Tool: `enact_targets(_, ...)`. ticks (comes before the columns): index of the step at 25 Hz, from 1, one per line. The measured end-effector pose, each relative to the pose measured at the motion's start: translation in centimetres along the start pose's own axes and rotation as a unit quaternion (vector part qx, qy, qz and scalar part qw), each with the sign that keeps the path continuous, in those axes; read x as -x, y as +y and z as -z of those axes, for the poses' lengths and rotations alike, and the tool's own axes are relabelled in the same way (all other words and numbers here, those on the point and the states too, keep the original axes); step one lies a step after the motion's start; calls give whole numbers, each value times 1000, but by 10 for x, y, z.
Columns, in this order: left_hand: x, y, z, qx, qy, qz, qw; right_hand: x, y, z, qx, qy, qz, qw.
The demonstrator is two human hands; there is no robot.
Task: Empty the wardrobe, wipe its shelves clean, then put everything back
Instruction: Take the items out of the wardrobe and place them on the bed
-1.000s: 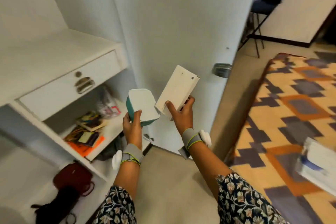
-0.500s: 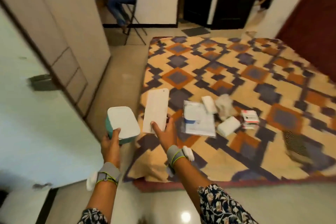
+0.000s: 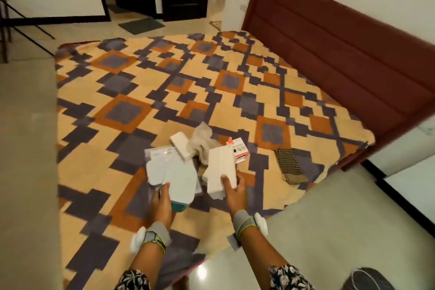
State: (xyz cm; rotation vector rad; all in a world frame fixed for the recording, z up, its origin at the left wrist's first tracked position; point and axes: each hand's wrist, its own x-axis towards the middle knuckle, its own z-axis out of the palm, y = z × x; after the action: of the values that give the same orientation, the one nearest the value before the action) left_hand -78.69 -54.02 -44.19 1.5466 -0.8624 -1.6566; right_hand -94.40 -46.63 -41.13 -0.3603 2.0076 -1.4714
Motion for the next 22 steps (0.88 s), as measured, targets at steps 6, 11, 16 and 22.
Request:
enact_targets(6,-77,6,-84,-73,-74,44,994,-89,-16,25,-26,111,-60,992)
enact_targets(11,-104,18,-138,-60,-121,67,989,-134,-16,37,-13,153,-91,984)
enact_targets(16,-132,26,-201,-78,-116,82,987,-192,-18,47,22,171,-96,980)
enact_targets(22,-183,23,-283,-32,-116,155,981,-297,-7,65,92,140,-66,984)
